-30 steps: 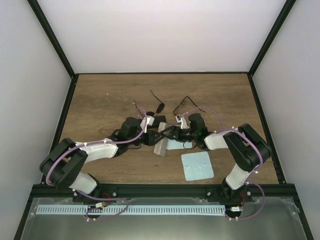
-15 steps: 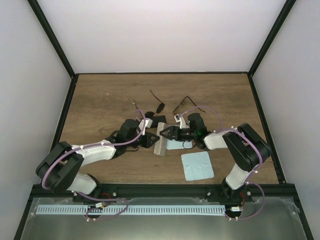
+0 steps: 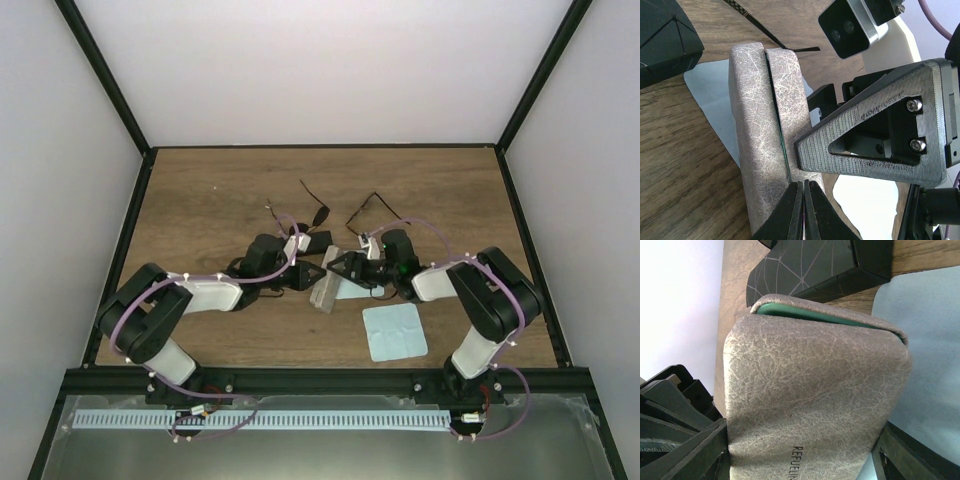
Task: Organize the sunglasses
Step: Open the sunglasses case at the center of the board.
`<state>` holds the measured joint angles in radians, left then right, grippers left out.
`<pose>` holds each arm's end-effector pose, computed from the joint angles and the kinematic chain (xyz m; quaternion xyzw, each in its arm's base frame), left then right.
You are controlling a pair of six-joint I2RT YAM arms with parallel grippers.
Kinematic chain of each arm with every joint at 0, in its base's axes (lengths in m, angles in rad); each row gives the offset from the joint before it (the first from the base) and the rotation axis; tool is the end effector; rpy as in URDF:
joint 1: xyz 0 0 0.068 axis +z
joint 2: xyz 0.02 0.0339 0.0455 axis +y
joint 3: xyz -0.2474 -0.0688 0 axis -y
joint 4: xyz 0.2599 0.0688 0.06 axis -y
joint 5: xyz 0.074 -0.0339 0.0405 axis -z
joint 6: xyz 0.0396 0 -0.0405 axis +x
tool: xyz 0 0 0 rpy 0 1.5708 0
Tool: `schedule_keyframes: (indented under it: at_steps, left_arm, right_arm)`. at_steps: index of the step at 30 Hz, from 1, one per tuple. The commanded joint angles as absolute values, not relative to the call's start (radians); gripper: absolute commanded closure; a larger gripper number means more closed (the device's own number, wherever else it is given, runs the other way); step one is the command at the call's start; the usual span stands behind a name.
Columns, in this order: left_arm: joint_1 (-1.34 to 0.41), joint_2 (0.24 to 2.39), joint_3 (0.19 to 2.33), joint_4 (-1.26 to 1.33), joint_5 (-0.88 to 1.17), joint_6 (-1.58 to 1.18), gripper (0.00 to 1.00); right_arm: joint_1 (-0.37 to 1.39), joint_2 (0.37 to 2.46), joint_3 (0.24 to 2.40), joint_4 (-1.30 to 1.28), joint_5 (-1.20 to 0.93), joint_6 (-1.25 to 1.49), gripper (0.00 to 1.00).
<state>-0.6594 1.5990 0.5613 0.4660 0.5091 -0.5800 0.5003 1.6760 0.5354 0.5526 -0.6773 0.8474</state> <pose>0.2269 -0.2003 0.1087 0.1542 0.8441 -0.4492 0.2490 0.2480 0.1638 0.0902 -0.0108 0.8462 0.5066 0.1650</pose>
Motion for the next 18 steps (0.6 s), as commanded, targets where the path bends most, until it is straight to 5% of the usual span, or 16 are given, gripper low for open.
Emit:
schedule_keyframes:
  at_steps: [1, 18]
  left_arm:
    - [-0.678, 1.719, 0.517, 0.192, 0.426, -0.573, 0.96]
    - [-0.651, 1.753, 0.495, 0.182, 0.398, -0.57, 0.96]
  right_arm:
    - [0.558, 1.599, 0.539, 0.736, -0.855, 0.716, 0.99]
    - [0.543, 1.507, 0.499, 0.754, -0.859, 0.74, 0.99]
